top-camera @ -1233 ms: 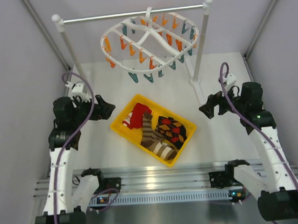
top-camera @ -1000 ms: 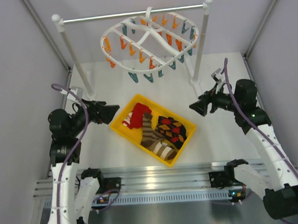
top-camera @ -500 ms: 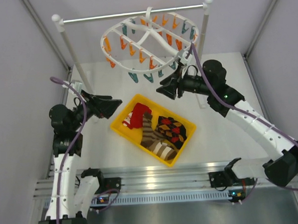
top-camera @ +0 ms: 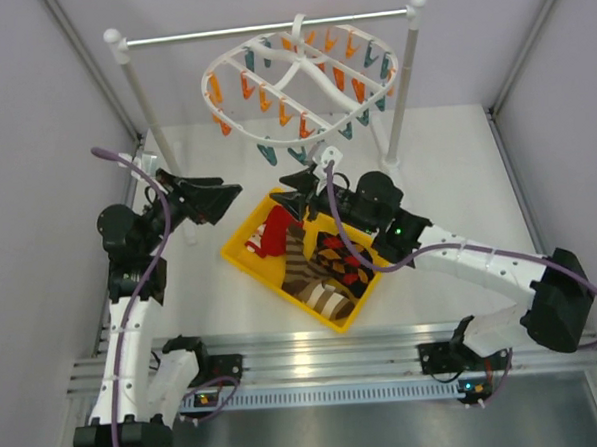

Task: Clip the socks to the hanger
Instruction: Open the clamp at the hanger.

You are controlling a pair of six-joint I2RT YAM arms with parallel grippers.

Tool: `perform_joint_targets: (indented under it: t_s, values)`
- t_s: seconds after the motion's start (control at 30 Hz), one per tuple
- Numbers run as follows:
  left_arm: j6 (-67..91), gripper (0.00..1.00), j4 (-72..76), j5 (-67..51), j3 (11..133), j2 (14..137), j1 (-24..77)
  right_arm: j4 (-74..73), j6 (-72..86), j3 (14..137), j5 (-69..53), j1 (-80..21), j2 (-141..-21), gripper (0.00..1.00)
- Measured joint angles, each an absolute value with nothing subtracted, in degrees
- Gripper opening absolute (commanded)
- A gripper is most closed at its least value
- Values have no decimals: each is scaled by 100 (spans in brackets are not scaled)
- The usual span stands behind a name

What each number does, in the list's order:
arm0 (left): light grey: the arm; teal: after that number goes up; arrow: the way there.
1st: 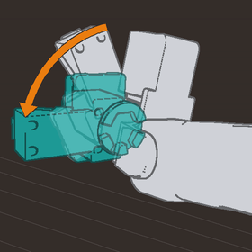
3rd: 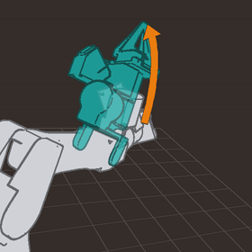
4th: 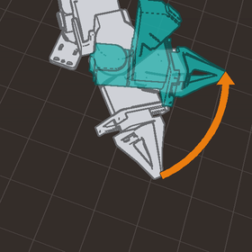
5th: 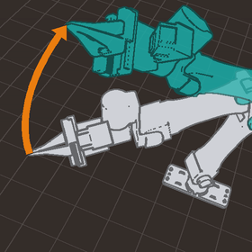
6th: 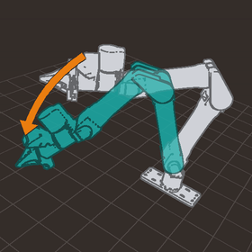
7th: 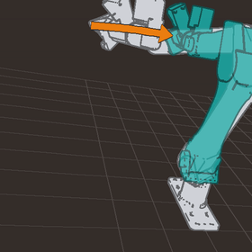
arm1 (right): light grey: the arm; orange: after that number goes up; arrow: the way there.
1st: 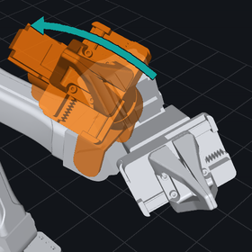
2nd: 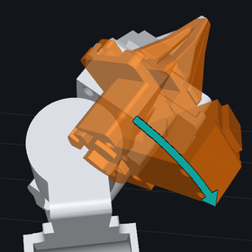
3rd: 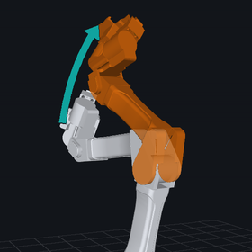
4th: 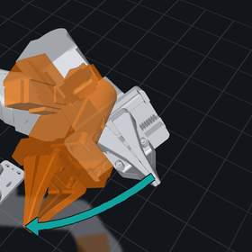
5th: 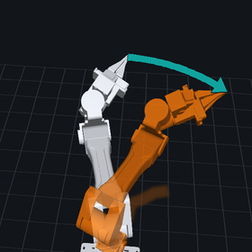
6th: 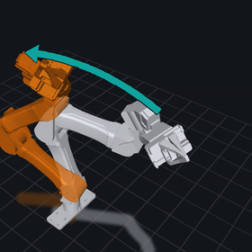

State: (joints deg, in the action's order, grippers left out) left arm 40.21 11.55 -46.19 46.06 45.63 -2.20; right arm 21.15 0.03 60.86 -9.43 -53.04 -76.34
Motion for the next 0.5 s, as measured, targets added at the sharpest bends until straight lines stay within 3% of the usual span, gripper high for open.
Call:
perform_joint_targets:
  t_s: [0.5]
  values:
    - [4060,91,1682,-4552,4606,4786,-220,5059,-1284,5325,30,-5384,-8379,47]
